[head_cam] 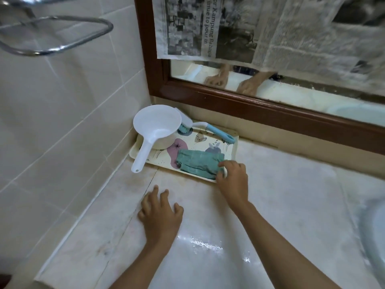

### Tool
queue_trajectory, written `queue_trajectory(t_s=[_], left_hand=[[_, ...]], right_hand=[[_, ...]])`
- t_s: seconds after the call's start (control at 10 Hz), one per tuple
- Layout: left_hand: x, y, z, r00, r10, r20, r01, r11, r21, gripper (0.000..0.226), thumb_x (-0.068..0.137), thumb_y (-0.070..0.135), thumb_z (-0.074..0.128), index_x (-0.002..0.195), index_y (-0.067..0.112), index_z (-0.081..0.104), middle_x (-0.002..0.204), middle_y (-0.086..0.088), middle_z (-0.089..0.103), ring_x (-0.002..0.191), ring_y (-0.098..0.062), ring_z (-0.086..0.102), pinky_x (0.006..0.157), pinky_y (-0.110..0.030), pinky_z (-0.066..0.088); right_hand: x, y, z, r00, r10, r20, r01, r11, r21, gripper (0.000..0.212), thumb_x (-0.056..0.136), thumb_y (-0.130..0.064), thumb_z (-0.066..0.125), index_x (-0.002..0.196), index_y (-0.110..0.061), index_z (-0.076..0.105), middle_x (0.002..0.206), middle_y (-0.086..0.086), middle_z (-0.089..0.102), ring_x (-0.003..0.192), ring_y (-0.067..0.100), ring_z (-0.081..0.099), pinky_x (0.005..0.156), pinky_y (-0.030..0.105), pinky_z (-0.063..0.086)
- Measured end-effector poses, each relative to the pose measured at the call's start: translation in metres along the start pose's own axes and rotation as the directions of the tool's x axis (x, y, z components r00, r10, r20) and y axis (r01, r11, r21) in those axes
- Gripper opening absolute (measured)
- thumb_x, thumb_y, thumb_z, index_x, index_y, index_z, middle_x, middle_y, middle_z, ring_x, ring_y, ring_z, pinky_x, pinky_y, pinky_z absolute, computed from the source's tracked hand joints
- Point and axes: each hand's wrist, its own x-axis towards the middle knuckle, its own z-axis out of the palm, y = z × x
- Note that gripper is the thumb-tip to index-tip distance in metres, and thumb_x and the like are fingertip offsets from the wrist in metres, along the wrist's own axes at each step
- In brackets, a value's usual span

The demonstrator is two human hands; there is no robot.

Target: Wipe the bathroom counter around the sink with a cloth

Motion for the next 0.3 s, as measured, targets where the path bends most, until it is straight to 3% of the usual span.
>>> queue_trajectory(t_s=[0.1, 0.2, 0.3], left_hand=[[-0.003, 0.022, -0.010, 0.995, -0.037, 0.093, 0.048, 0.991, -0.127, 0.037, 0.083, 0.030, 0.063, 0.120, 0.024, 0.061, 0.147, 0.000, 0.038, 0.134, -0.025, 0.028, 0.102, -0.044, 0.029], [-0.020, 0.055, -0.016, 0.991, 0.090, 0.096, -0.051, 0.936, -0.347, 0.026, 0.084, 0.024, 0.063, 0.110, 0.026, 0.061, 0.131, 0.005, 0.046, 0.124, -0.020, 0.040, 0.099, -0.036, 0.034], [-0.061, 0.072, -0.016, 0.967, 0.243, 0.074, -0.171, 0.836, -0.521, 0.027, 0.076, 0.019, 0.068, 0.088, 0.041, 0.059, 0.106, 0.014, 0.051, 0.108, -0.018, 0.056, 0.089, -0.028, 0.042]], right_hand=[[-0.042, 0.016, -0.024, 0.993, 0.119, -0.014, -0.114, 0.978, 0.172, 0.026, 0.084, -0.008, 0.059, 0.107, -0.017, 0.066, 0.114, -0.003, 0.064, 0.111, 0.019, 0.046, 0.081, 0.023, 0.035], [-0.079, 0.040, -0.052, 0.978, 0.209, -0.019, -0.195, 0.939, 0.284, 0.022, 0.083, -0.008, 0.062, 0.097, -0.024, 0.066, 0.103, -0.007, 0.065, 0.101, 0.016, 0.055, 0.072, 0.018, 0.036], [-0.130, 0.065, -0.078, 0.937, 0.345, -0.053, -0.296, 0.866, 0.402, 0.030, 0.078, -0.005, 0.068, 0.078, -0.035, 0.065, 0.084, -0.013, 0.068, 0.077, 0.006, 0.062, 0.066, 0.014, 0.043]])
